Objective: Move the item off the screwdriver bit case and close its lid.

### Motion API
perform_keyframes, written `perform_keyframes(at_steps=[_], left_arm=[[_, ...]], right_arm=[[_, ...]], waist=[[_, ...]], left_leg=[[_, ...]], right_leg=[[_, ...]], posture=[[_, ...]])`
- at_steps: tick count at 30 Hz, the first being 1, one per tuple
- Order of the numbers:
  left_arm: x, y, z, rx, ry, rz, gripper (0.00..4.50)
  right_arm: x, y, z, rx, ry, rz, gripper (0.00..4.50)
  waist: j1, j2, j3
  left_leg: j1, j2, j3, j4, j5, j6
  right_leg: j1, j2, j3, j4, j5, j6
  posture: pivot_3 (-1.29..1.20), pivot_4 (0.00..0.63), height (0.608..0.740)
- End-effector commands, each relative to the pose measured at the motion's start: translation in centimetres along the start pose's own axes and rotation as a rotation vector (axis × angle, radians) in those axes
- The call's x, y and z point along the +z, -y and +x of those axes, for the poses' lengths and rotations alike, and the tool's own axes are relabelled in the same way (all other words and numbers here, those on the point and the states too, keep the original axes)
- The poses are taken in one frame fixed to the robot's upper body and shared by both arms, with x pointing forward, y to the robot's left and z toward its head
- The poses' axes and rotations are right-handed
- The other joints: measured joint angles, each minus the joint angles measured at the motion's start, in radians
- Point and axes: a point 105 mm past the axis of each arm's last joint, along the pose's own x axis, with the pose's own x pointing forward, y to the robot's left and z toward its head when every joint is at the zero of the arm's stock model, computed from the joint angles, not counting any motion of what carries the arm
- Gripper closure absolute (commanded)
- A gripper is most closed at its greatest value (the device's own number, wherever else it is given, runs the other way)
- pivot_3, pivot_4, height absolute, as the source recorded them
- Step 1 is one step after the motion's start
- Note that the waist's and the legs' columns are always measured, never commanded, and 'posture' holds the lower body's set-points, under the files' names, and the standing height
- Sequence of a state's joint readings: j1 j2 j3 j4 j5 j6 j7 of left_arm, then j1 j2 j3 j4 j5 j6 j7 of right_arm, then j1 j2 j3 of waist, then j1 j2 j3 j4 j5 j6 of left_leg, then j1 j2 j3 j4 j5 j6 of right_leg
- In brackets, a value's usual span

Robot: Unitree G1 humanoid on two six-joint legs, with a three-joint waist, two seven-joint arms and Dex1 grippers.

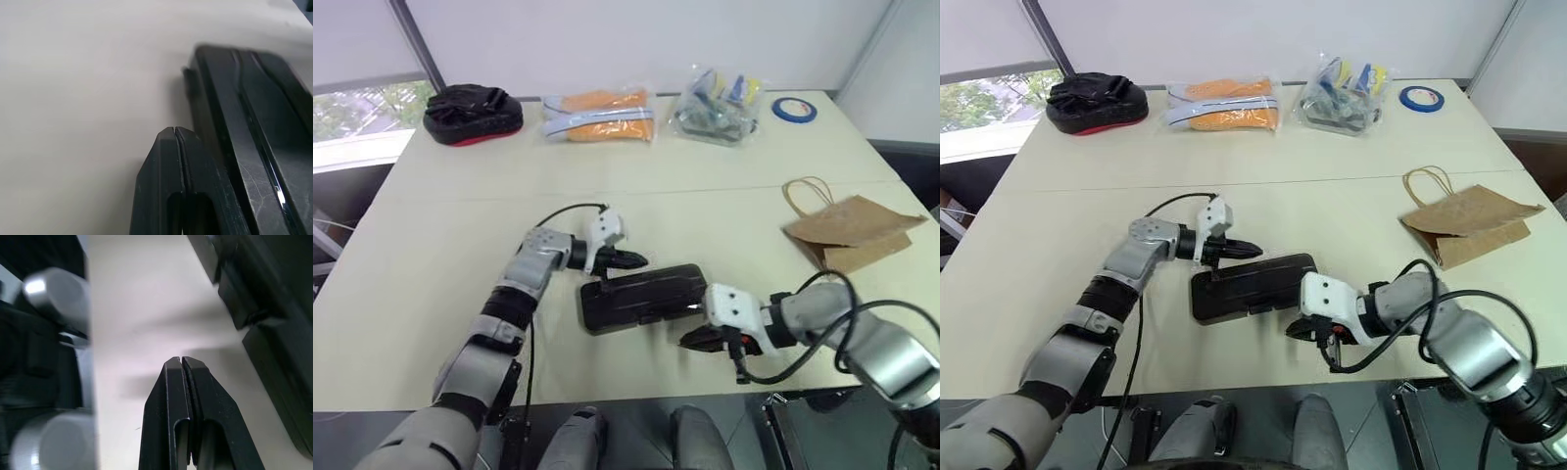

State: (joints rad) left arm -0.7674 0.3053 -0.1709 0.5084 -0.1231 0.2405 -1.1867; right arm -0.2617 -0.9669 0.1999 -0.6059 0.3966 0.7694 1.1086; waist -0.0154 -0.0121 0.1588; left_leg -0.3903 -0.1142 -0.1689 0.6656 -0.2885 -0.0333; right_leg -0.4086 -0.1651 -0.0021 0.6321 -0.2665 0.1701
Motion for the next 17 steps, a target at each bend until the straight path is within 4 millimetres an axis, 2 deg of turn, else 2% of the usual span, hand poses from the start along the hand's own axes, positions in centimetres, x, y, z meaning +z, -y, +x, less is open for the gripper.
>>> perform_keyframes(at_steps=[1, 4, 7, 10, 14, 17], left_arm=[[3.4, -1.5, -2.9, 0.146, 0.110, 0.040, 4.50], [4.8, -1.5, -5.1, 0.236, 0.160, 0.033, 4.50], [5.5, -0.9, -7.6, 0.335, 0.225, -0.047, 4.50], [4.8, 0.7, -9.9, 0.439, 0.225, -0.106, 4.50], [3.8, 3.2, -12.1, 0.519, 0.184, -0.143, 4.50], [3.6, 4.2, -13.0, 0.548, 0.167, -0.156, 4.50]], right_arm=[[2.4, 0.7, -2.0, -0.031, 0.061, -0.039, 4.47], [3.9, 2.5, -3.5, -0.107, 0.108, -0.038, 4.47], [5.6, 4.0, -4.5, -0.168, 0.173, -0.056, 4.47], [7.2, 5.1, -5.2, -0.218, 0.250, -0.061, 4.47], [7.5, 6.0, -5.3, -0.273, 0.280, -0.056, 4.47], [7.4, 6.3, -5.2, -0.284, 0.279, -0.056, 4.47]], waist=[[0.001, 0.000, 0.000], [0.003, 0.000, 0.000], [0.005, 0.000, 0.000], [0.000, 0.000, 0.000], [0.005, 0.000, 0.000], [0.012, 0.000, 0.000]], left_leg=[[0.000, 0.000, 0.000, 0.000, 0.000, 0.000], [0.000, 0.000, 0.000, 0.000, 0.000, 0.000], [0.000, 0.000, 0.000, 0.000, 0.000, 0.000], [0.000, 0.000, 0.000, 0.000, 0.000, 0.000], [0.000, 0.001, 0.000, -0.001, 0.000, 0.000], [-0.001, 0.000, 0.000, 0.000, 0.000, 0.000]], right_leg=[[0.000, 0.000, 0.000, 0.000, 0.000, 0.000], [0.000, 0.000, 0.000, 0.000, 0.000, 0.000], [0.000, -0.001, 0.000, 0.000, 0.000, 0.000], [-0.001, -0.001, 0.000, 0.000, 0.000, 0.000], [-0.001, -0.001, 0.001, 0.000, 0.000, 0.000], [-0.001, -0.001, 0.001, -0.001, 0.000, 0.000]], posture=[[0.00, 0.150, 0.740], [0.00, 0.150, 0.740], [0.00, 0.150, 0.740], [0.00, 0.150, 0.740], [0.00, 0.150, 0.740], [0.00, 0.150, 0.740]])
